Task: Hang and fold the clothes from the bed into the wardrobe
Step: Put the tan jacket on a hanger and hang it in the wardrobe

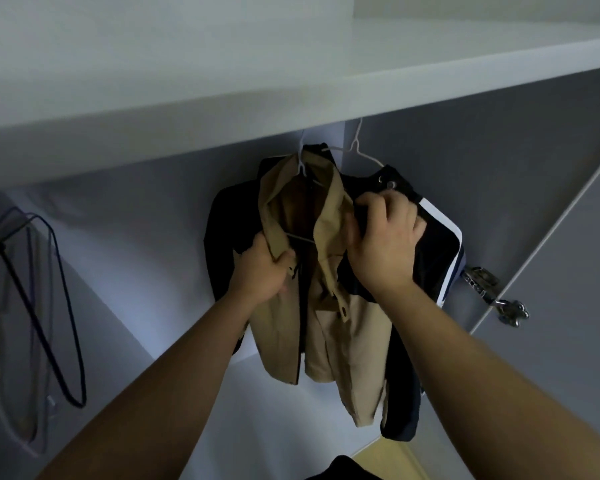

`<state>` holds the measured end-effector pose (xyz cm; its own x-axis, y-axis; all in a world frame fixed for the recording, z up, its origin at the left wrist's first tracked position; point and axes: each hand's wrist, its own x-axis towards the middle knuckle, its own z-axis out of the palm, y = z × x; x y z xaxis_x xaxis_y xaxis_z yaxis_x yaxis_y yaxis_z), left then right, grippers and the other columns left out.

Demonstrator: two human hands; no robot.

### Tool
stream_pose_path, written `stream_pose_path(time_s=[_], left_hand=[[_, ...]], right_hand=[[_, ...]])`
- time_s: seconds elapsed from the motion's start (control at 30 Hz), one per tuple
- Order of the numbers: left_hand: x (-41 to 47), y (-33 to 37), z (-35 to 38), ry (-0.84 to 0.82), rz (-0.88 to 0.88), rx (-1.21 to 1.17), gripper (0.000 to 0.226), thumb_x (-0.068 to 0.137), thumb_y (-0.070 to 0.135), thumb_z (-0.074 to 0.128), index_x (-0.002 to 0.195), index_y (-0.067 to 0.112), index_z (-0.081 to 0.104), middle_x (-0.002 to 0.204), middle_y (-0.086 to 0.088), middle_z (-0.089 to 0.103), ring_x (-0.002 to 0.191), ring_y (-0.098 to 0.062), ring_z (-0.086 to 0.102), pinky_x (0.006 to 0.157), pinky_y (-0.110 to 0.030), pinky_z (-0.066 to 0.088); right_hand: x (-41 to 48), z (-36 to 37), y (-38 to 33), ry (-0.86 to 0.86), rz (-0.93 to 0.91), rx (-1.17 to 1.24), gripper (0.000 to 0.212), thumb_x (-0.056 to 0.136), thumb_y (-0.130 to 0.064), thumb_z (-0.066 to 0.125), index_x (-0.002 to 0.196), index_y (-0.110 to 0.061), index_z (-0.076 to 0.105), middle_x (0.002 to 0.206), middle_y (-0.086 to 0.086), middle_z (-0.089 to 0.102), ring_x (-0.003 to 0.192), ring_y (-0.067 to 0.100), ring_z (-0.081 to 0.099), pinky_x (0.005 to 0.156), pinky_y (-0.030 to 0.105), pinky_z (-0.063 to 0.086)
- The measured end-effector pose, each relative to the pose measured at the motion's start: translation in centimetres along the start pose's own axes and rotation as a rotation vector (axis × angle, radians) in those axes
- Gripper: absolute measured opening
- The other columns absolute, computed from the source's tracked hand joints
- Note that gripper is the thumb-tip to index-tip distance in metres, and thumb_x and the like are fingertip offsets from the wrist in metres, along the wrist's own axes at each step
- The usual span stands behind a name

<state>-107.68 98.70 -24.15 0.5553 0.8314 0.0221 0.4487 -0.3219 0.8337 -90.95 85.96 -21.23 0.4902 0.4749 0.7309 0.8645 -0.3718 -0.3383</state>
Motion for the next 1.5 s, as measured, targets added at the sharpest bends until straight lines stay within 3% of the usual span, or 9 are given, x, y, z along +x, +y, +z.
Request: stream_pose_path(time_s=[0.1,0.3,0.53,0.63,0.7,0.87,1.13,1.4,1.5], left_hand=[[-1.1,-0.3,0.7,-0.042,-0.013,0.011,0.034,0.096,0.044,0.065,0.117,0.022,0.05,0.093,0.003,0.071,0.06,-0.016,0.072,0.057,-0.027,0.054],[-2.3,-1.2,0.7,-0.074,0.019,0.024,0.032,0.099,0.026,0.064,0.129,0.024,0.052,0.1,0.004,0.068,0.066,-0.013,0.071,0.056,-0.021,0.054],[-3.6,-1.3,0.1,-0.123,0.084,0.024,0.036,0.098,0.011,0.064,0.133,0.018,0.061,0.107,0.016,0.069,0.077,-0.015,0.072,0.07,-0.026,0.061],[-4.1,-0.7,-0.1,-0.105,0.147,0.116,0.043,0.093,0.015,0.071,0.134,0.023,0.061,0.113,0.017,0.067,0.081,0.0,0.067,0.07,-0.009,0.052],[-4.2,-0.9,0.2,-0.129,0.164,0.163,0.044,0.09,0.022,0.075,0.131,0.027,0.062,0.115,0.015,0.07,0.094,-0.002,0.066,0.082,-0.022,0.054],[-5.0,-0.9,1.9,-0.211,0.104,0.09,0.033,0.087,0.03,0.078,0.116,0.025,0.066,0.105,0.013,0.071,0.099,-0.003,0.066,0.082,-0.025,0.054],[-6.1,-2.3,5.7,-0.255,-0.052,0.066,0.019,0.103,0.036,0.053,0.101,0.021,0.065,0.096,0.006,0.068,0.099,-0.019,0.066,0.088,-0.036,0.054],[-5.3,0.7,6.5,-0.141,-0.084,-0.156,0.018,0.103,0.04,0.054,0.101,0.026,0.064,0.098,0.003,0.071,0.092,-0.017,0.068,0.083,-0.041,0.059],[-5.6,1.9,7.0,-0.133,-0.106,-0.242,0.02,0.103,0.04,0.055,0.105,0.021,0.062,0.1,-0.001,0.07,0.092,-0.017,0.068,0.073,-0.033,0.06]], right_hand=[[-3.5,-0.5,0.3,-0.102,-0.038,0.172,0.028,0.1,-0.044,0.055,0.11,-0.019,0.061,0.111,0.002,0.056,0.103,0.019,0.052,0.086,0.037,0.04],[-9.0,-0.1,0.1,-0.555,0.023,0.105,0.083,0.078,-0.089,0.041,0.134,-0.028,0.048,0.127,-0.004,0.054,0.114,0.017,0.053,0.097,0.039,0.045],[-10.4,2.5,-0.5,-0.701,0.034,0.106,0.039,0.093,-0.043,0.06,0.125,-0.022,0.055,0.114,0.002,0.062,0.101,0.024,0.062,0.088,0.037,0.049],[-10.4,2.0,-0.2,-0.701,0.187,0.41,0.013,0.099,-0.023,0.058,0.109,-0.017,0.064,0.093,-0.003,0.067,0.082,0.015,0.065,0.073,0.025,0.051],[-9.9,1.2,-0.4,-0.71,0.3,0.648,0.009,0.102,-0.025,0.058,0.102,-0.02,0.065,0.085,-0.009,0.067,0.077,0.009,0.065,0.071,0.017,0.049],[-7.5,-0.5,-1.4,-0.66,0.535,1.08,0.021,0.102,-0.035,0.057,0.106,-0.019,0.07,0.1,0.006,0.074,0.098,0.026,0.071,0.09,0.045,0.058],[-7.2,-1.0,-0.3,-0.49,0.679,1.092,0.014,0.101,-0.026,0.062,0.111,-0.018,0.064,0.105,0.006,0.073,0.1,0.024,0.071,0.094,0.048,0.057],[-14.9,-0.3,2.2,-1.073,0.834,0.716,0.07,0.079,-0.031,0.084,0.134,-0.023,0.043,0.124,-0.003,0.058,0.108,0.014,0.06,0.08,0.023,0.053],[-17.4,-0.1,2.7,-1.148,0.792,0.622,0.027,0.093,-0.032,0.069,0.114,-0.02,0.057,0.107,-0.002,0.063,0.098,0.015,0.06,0.077,0.022,0.05]])
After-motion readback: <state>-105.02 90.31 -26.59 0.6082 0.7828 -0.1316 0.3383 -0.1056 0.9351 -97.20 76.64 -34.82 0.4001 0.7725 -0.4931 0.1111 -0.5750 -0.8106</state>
